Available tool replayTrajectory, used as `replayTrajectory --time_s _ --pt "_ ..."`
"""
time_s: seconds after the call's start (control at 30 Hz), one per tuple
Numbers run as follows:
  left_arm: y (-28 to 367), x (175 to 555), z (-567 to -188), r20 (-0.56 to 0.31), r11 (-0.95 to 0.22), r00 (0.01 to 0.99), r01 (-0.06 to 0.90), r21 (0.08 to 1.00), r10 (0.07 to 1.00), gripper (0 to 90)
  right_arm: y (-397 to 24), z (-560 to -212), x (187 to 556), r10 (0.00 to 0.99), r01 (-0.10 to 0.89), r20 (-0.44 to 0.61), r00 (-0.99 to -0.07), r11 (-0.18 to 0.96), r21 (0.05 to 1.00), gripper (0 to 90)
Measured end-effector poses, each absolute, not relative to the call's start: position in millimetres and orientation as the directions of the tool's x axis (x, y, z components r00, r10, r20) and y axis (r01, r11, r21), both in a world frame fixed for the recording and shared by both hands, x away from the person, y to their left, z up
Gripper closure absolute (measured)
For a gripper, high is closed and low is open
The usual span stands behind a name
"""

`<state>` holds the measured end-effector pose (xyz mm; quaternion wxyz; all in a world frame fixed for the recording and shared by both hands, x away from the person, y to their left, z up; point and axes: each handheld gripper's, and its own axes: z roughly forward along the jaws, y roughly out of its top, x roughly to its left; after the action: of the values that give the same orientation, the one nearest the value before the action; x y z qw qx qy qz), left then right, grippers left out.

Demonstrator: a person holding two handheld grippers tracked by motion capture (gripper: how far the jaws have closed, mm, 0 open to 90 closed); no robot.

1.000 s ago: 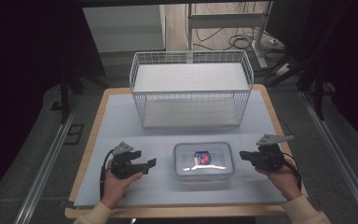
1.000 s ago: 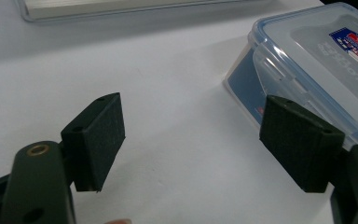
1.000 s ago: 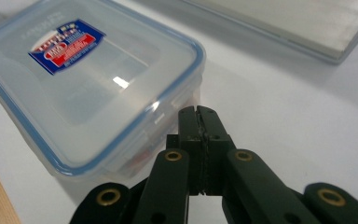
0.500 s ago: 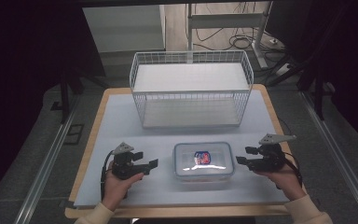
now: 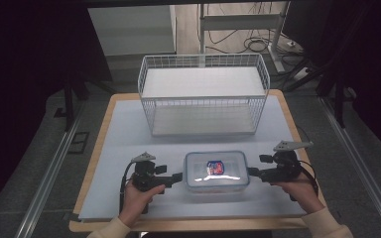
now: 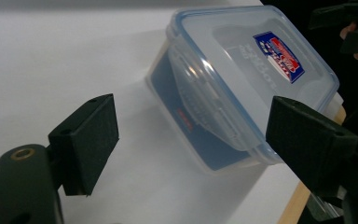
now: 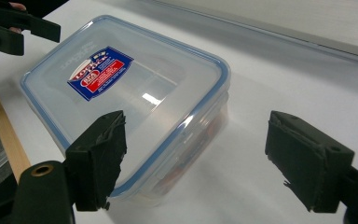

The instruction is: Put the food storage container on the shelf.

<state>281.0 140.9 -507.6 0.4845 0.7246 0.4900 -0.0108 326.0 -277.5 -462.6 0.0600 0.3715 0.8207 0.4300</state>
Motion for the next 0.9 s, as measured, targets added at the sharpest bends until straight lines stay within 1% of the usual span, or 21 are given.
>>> replayTrajectory --time_s 0.2,0.57,0.9 --pt "128.3 290.3 -511.9 -0.531 -0.048 0.513 0.748 0.662 0.674 17.0 -276.3 -464.4 328.1 0.664 0.572 0.234 -0.71 0.35 0.742 19.7" --pt "110.3 308.3 -522.3 -0.648 -0.019 0.476 0.814 0.581 0.595 16.6 -274.6 -465.6 329.7 0.664 0.586 0.254 -0.703 0.339 0.736 17.8" --pt "103.9 310.2 -528.2 -0.695 -0.011 0.456 0.84 0.542 0.555 18.0 -273.2 -466.3 331.1 0.647 0.598 0.289 -0.705 0.324 0.733 17.0"
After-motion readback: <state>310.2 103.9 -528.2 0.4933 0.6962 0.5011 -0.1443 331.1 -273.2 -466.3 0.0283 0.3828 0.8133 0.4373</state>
